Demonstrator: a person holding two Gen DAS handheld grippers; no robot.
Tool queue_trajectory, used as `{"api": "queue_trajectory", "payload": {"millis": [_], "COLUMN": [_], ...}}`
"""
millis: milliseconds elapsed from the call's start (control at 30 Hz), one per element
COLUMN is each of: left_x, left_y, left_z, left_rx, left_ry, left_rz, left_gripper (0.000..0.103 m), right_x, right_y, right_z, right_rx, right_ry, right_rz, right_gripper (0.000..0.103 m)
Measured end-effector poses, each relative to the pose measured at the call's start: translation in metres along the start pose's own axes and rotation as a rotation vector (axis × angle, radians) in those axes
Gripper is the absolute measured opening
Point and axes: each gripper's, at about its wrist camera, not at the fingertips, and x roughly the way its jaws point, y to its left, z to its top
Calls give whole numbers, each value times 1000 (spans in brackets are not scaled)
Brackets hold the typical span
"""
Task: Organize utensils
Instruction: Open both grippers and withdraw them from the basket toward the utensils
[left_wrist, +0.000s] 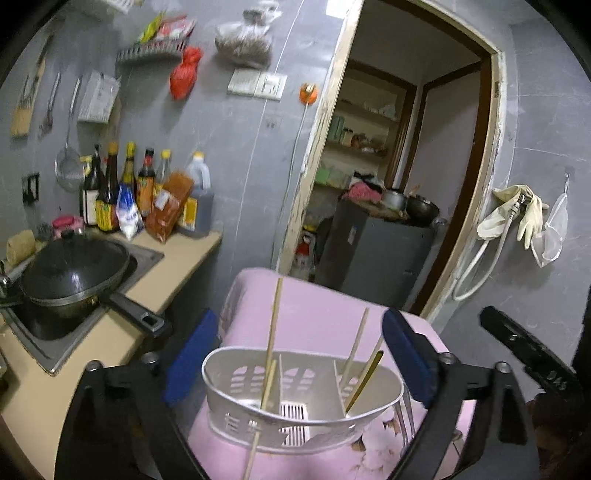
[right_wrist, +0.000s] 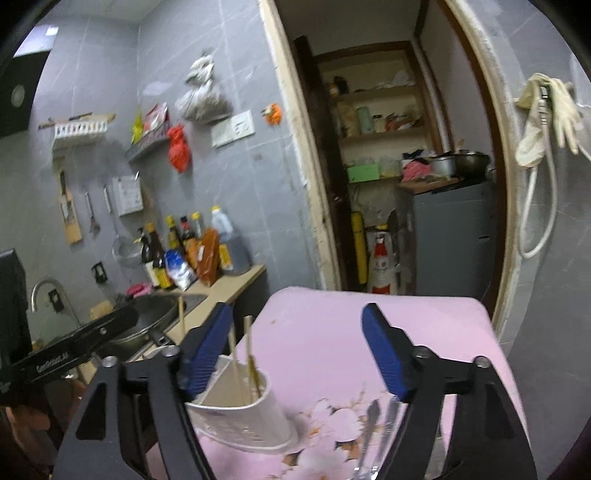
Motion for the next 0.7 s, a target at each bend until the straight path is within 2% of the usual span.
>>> {"api": "queue_trajectory", "payload": {"millis": [133,267,400,700], "left_x": [-4,-4,-1,8], "left_y": [-18,-37,-60,-102], "left_z": [-3,-9,-17,-41], "left_rx": [35,55,76,103], "left_ry": [-39,-46,-46,-42], "left_rz": [3,-25,-63,-93], "left_gripper": [94,94,94,94], "right_x": [-22,-41,-54,-73], "right_y": [-19,-36,-53,-94], "right_z": [3,4,2,-10], "right_rx": [10,5,-7,-9], "right_ry": [-62,-96,-93,-61], "right_rz": [-36,-80,-118,-181], "right_gripper": [102,103,103,103]}}
